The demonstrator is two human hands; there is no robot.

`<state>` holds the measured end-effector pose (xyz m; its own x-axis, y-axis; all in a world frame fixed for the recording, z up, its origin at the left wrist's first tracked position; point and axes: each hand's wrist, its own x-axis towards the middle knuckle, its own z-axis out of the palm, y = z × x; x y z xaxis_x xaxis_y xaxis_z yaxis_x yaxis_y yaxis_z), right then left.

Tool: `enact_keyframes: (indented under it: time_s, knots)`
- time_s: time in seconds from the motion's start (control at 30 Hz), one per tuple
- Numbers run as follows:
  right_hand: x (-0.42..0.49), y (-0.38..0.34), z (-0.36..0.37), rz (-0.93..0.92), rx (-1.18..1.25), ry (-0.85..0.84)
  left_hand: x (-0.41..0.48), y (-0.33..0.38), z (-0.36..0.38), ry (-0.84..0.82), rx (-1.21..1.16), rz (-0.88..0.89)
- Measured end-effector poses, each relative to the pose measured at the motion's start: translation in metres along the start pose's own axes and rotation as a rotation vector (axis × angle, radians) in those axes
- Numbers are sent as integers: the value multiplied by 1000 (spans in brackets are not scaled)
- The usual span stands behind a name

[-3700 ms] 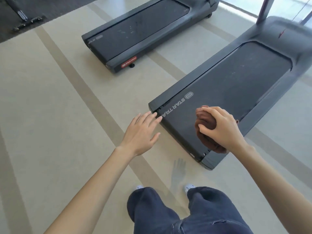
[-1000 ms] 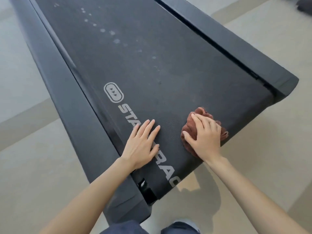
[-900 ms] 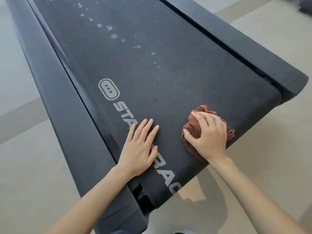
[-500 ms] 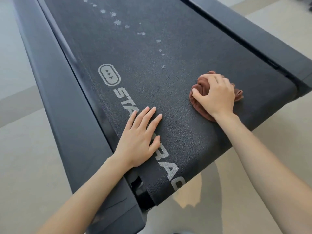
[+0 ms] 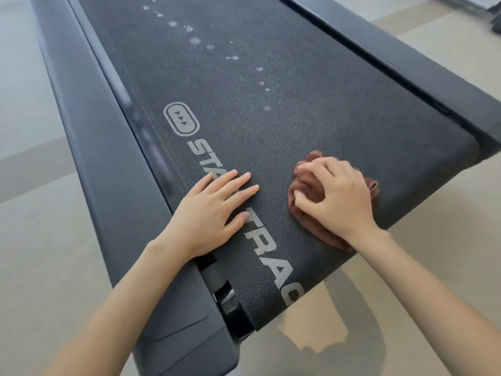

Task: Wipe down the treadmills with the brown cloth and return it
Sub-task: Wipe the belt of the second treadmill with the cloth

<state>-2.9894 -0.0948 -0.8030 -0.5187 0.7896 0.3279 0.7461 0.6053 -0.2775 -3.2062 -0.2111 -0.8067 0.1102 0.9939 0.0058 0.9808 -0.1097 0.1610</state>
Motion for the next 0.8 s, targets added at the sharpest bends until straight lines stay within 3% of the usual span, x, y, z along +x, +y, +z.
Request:
enact_keyframes:
  time_s: [0.13,0.23,0.4,0.57,0.8]
  knots:
    - [59,17,17,190,-88,11,-10,-11,-2,4,-44,-40]
    - [50,1,26,256,-196,23,-8,-10,2,31,-54,-49]
    - [-21,-62,19,197,-187,18,-8,-13,7,116,-67,-204]
    - [-83,-104,14,66,-76,39,-7,-14,6,104,-62,-199]
    - [-35,-73,12,2,39,-3,-8,-13,5,97,-64,-193]
